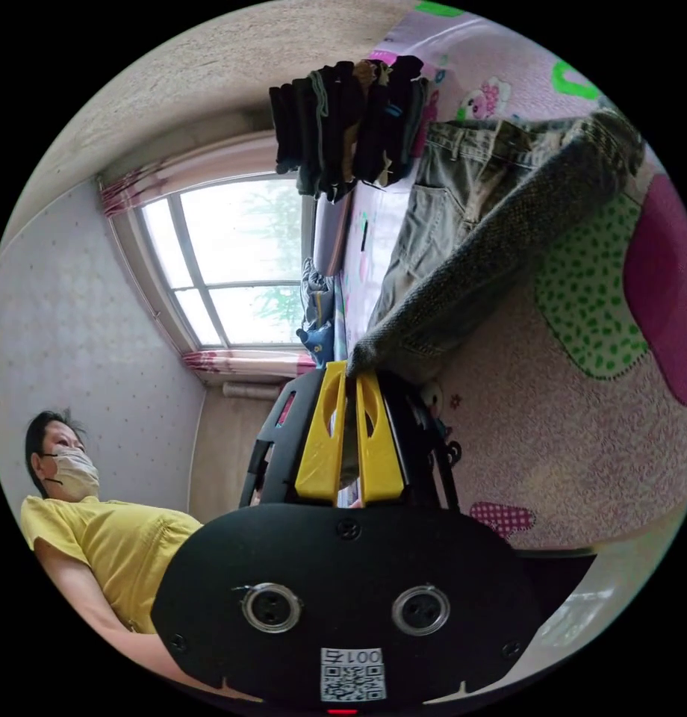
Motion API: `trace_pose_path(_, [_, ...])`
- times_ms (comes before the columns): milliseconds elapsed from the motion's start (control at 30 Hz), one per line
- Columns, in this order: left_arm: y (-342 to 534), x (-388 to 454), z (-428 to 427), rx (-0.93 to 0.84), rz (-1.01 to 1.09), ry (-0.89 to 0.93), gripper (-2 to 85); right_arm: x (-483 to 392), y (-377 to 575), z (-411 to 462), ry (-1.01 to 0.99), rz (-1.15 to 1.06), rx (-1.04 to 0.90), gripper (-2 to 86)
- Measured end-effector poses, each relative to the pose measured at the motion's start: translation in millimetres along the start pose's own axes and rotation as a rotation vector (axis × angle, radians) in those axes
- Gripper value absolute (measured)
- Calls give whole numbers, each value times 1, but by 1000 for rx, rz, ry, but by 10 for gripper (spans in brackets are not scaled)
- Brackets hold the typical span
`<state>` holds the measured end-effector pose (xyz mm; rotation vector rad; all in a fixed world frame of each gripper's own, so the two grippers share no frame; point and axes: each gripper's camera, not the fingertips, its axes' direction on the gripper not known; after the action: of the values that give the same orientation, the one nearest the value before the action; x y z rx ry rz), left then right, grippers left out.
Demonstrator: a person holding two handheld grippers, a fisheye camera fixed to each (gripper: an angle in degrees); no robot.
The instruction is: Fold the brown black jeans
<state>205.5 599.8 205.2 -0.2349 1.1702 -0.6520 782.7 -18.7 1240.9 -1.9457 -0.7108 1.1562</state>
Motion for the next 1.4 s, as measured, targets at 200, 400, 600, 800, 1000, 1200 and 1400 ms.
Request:
trace_pose_path(200, [-34,35,29,44,71,60,-13,-14,-29,22,-21,-20,45,9])
trace_pose_path(400, [-88,70,71,26,152,75,-12,-23,-61,50,6,-26,110,9])
trace_pose_path(600, [-158,105,126,19,199,88,-12,-37,-113,95,78,-80,164,11])
trace_pose_path(800, [-239,122,212,-35,181,35,-12,-13,-200,159,192,-34,170,11])
trace_pose_path(1000, [-308,111,309,-132,162,-185,-12,64,-270,215,303,90,135,10])
trace_pose_path(1200, [-344,100,340,-84,46,-166,-11,109,-294,226,279,165,169,12])
trace_pose_path(1400, [-367,96,353,-39,-55,-142,-10,141,-317,228,157,179,218,12])
